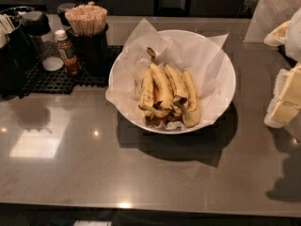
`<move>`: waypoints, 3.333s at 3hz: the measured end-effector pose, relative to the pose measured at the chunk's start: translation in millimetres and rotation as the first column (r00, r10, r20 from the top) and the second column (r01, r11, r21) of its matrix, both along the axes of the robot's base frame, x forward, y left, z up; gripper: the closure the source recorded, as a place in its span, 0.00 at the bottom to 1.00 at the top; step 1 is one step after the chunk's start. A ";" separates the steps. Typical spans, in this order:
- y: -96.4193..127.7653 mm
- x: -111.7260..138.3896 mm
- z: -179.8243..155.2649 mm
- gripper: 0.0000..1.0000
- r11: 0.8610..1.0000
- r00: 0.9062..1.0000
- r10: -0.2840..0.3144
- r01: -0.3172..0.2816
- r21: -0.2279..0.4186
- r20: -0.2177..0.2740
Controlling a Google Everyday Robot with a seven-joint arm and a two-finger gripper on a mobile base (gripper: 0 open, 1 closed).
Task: Pick banana from white bowl
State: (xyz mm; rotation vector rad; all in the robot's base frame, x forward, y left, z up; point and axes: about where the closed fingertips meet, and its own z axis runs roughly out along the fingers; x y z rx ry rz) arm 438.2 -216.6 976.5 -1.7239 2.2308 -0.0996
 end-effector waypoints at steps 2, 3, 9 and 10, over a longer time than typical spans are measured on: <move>8.2 -0.6 14.0 0.00 0.999 0.999 0.021 -0.022 0.025 0.040; 19.7 -3.3 33.0 0.00 0.997 0.995 0.053 -0.058 0.059 0.089; 121.4 -9.6 11.0 0.00 0.903 0.965 0.260 -0.255 0.346 0.033; 123.5 -6.8 -9.8 0.00 0.922 0.972 0.236 -0.220 0.320 -0.013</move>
Offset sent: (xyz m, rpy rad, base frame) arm -0.0020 0.0171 0.0267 0.0583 -0.0679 0.0507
